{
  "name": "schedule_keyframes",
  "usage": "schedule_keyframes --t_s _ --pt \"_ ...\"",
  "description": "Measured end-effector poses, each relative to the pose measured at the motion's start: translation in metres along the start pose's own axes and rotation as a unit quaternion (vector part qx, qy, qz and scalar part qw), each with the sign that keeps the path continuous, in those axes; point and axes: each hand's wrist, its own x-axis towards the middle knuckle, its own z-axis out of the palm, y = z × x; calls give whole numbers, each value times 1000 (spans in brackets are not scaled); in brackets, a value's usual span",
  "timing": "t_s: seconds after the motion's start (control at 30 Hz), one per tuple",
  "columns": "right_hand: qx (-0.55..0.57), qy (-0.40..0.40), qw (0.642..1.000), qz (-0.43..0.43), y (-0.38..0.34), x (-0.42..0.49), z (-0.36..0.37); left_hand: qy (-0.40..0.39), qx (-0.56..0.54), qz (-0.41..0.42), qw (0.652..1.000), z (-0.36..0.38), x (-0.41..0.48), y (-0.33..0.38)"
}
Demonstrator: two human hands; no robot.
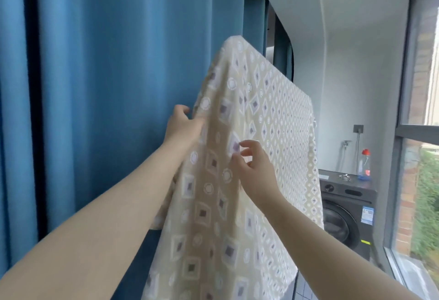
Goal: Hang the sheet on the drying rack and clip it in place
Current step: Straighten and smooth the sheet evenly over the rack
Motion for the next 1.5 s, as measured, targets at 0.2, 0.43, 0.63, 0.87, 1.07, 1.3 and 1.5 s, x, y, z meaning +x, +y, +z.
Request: schedule_keyframes --t_s 0.2,0.43,0.63,0.87,1.07,1.3,1.5 --pt "0 12 1000 -24 -18 19 3 26 129 102 986 0 25 24" --pt "6 9 1000 -19 -13 20 -14 -1 108 18 994 2 28 9" --pt "13 27 1000 -3 -2 17 -29 102 28 208 972 28 -22 54" --pt "40 87 995 29 20 6 -71 -96 -34 173 980 80 -74 52" --pt "3 137 988 78 65 -23 -108 -206 -50 117 970 129 -118 15" --pt "-14 166 970 175 136 -64 -137 -282 -55 56 956 193 -159 -39" --pt "-8 164 957 239 204 -70 -160 -308 -50 9 950 258 -171 -66"
